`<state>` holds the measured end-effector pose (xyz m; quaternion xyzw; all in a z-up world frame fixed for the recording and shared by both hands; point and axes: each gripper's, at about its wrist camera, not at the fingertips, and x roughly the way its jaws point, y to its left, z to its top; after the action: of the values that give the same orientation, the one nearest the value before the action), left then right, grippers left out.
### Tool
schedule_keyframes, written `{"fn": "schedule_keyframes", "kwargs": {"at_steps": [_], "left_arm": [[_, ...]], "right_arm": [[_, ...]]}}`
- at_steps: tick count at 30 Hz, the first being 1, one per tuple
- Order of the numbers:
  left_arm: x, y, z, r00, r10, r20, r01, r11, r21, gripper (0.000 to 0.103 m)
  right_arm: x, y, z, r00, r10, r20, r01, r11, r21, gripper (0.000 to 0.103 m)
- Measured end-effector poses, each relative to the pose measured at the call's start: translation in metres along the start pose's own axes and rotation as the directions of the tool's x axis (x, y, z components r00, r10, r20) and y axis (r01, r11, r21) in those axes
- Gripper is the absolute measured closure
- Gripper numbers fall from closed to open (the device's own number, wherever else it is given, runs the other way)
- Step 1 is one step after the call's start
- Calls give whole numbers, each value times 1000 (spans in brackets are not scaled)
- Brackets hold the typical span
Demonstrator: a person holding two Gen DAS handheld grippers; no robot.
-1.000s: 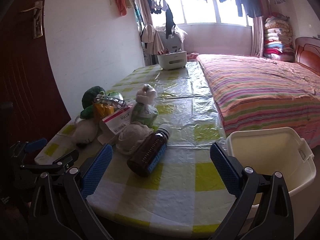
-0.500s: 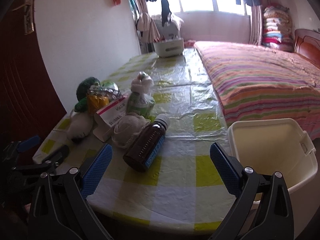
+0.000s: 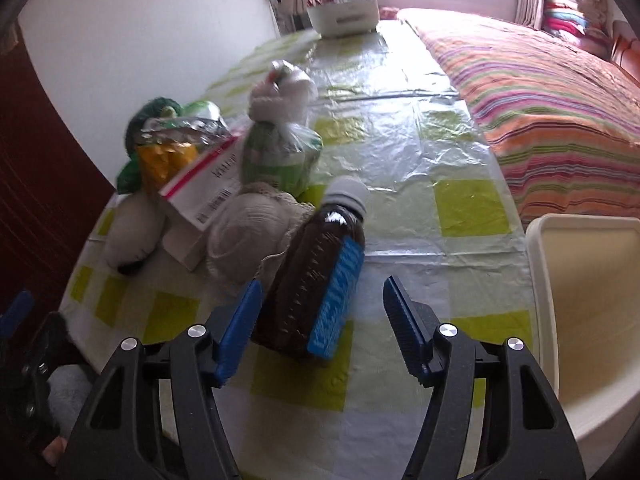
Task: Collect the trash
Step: 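Grasp the brown medicine bottle with the right tool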
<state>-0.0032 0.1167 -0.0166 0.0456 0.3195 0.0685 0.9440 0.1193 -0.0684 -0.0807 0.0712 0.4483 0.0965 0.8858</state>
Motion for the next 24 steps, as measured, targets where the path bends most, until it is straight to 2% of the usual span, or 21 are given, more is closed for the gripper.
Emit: {"fn": "schedule_keyframes", "kwargs": {"at_steps": [3,8,12,21,24], "left_arm": [[1,3,0,1000,4,-3,-4,1000,-4,7],[6,5,-1,1000,12,-15,-12,1000,-9,7],[9,4,-1,1000,16,-24,-16,1000,-6,7],[16,1,7,999,32,-16,-32,999,3,7],[21,0,17,1000,8,-5,-9,1000,-3,7]], "right_arm": [[14,0,4,998,2,-59,-2,1000,-3,46],[25,2,14,996,-20,-83,15,998,-60,60],[28,-2,22,996,-21,-92,12,995,-95,61],[1,-37,19,997,68,27,-68,997,25,61],[-9,-46,18,993,95,65,-99,993,58,61]]}}
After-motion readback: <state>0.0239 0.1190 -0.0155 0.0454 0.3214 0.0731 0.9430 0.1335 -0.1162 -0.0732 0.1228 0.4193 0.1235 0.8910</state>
